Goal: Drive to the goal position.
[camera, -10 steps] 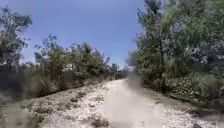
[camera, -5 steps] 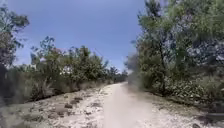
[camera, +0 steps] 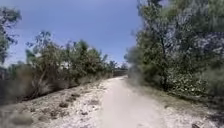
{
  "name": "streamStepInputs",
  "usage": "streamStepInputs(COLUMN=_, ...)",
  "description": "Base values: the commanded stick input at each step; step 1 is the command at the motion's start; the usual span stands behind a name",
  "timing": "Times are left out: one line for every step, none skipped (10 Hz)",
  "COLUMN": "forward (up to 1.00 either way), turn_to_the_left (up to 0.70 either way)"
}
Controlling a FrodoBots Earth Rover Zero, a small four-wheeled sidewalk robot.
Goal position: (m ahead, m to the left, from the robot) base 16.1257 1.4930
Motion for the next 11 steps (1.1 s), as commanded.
streamStepInputs(forward=0.3, turn_to_the_left=0.0)
streamStepInputs(forward=0.3, turn_to_the_left=0.0)
streamStepInputs(forward=0.3, turn_to_the_left=0.0)
streamStepInputs(forward=0.3, turn_to_the_left=0.0)
streamStepInputs(forward=0.3, turn_to_the_left=0.0)
streamStepInputs(forward=0.3, turn_to_the_left=0.0)
streamStepInputs(forward=0.3, turn_to_the_left=0.0)
streamStepInputs(forward=0.3, turn_to_the_left=0.0)
streamStepInputs(forward=0.3, turn_to_the_left=0.0)
streamStepInputs(forward=0.3, turn_to_the_left=0.0)
streamStepInputs(forward=0.3, turn_to_the_left=0.0)
